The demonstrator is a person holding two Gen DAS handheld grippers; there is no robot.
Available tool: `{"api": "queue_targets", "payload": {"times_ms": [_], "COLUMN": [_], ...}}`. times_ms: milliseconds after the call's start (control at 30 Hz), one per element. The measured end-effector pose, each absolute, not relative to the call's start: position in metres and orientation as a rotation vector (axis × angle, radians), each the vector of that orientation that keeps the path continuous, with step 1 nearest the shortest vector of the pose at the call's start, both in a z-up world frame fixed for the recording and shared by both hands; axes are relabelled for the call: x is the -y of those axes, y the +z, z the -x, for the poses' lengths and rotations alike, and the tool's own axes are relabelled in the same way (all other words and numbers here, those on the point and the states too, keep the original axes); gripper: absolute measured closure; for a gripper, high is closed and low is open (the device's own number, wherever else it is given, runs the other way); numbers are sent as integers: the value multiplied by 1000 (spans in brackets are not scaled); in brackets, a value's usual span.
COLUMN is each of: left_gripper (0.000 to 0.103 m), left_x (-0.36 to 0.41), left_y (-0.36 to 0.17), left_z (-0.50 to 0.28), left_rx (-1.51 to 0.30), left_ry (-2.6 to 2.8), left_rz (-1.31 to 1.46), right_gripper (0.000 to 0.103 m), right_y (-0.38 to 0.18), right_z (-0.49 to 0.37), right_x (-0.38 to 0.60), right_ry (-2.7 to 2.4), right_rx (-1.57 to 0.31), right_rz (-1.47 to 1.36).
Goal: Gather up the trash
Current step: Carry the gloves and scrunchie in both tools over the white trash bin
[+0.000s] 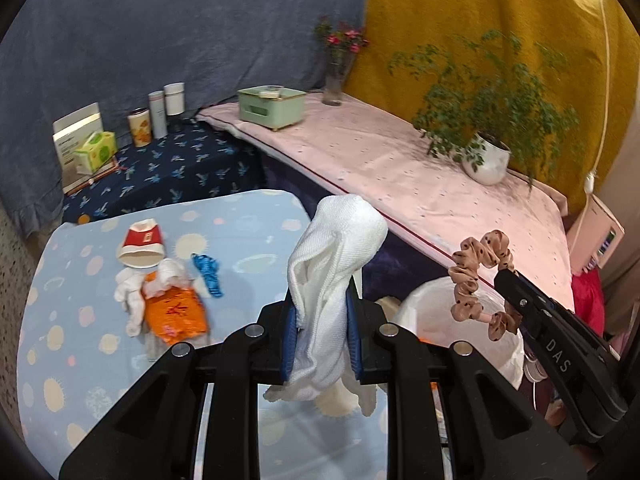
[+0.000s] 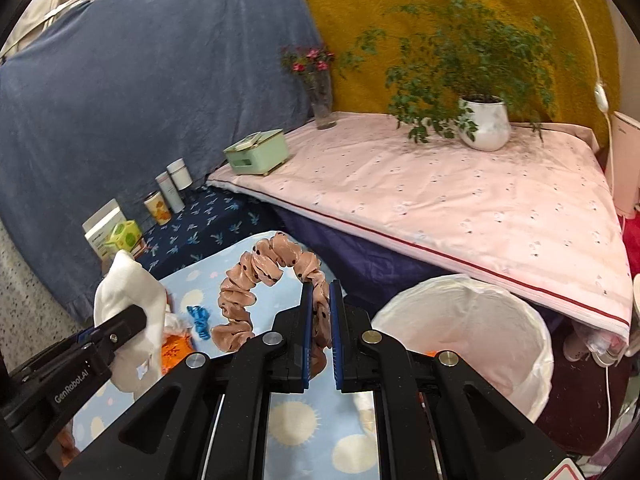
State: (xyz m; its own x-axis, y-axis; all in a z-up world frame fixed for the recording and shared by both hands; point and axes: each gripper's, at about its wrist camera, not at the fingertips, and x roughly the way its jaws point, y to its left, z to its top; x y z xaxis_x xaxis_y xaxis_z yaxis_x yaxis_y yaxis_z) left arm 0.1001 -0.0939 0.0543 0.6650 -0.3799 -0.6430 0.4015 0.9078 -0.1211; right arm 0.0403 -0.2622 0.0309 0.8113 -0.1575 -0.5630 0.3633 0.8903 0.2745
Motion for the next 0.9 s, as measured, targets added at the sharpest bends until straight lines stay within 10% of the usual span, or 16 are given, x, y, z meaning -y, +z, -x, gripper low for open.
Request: {"api": "queue_targets", "payload": {"times_ms": [900], "left_gripper": [82], "left_x": [232], "left_y": [18], "left_z": [-64], "left_rx": [-794], "left_ry": [-662], "left_rz": [-215], "right_gripper": [95], "right_y": [-16], "right_z": [18], "right_x": [365], "right_ry": [-460], "right_rx": [-585], "right_rz": [-519]}}
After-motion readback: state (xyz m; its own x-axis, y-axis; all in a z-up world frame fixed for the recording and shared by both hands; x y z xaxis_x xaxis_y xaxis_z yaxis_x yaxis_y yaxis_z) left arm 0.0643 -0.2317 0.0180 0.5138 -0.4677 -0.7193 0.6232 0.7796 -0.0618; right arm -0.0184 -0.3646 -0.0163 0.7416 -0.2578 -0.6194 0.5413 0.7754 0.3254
